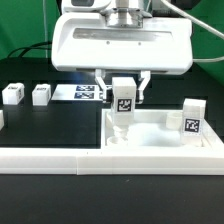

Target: Assemble square table

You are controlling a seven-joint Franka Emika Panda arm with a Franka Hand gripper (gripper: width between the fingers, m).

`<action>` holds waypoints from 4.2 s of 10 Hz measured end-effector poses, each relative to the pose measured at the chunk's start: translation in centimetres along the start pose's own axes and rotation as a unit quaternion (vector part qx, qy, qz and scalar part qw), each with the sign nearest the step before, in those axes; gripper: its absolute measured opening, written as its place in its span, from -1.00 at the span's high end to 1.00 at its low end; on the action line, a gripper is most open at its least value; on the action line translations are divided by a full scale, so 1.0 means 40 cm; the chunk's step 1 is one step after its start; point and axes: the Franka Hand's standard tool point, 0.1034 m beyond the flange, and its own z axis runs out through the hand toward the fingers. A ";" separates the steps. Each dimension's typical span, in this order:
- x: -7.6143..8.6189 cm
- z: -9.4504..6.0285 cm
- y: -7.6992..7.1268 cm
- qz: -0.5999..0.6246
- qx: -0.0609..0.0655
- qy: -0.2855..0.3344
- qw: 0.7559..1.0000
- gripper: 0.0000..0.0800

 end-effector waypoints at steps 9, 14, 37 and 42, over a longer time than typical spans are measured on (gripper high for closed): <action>-0.025 0.057 0.011 -0.003 -0.017 0.016 1.000 0.27; -0.025 0.058 0.010 -0.004 -0.018 0.020 1.000 -0.24; 0.005 0.036 0.015 0.123 0.032 -0.181 0.975 -0.18; 0.003 0.037 0.015 0.149 0.027 -0.182 0.972 0.27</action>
Offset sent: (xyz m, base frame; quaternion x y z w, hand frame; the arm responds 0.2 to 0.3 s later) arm 0.0067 -0.0026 -0.0058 0.0057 0.0103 0.0035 0.9999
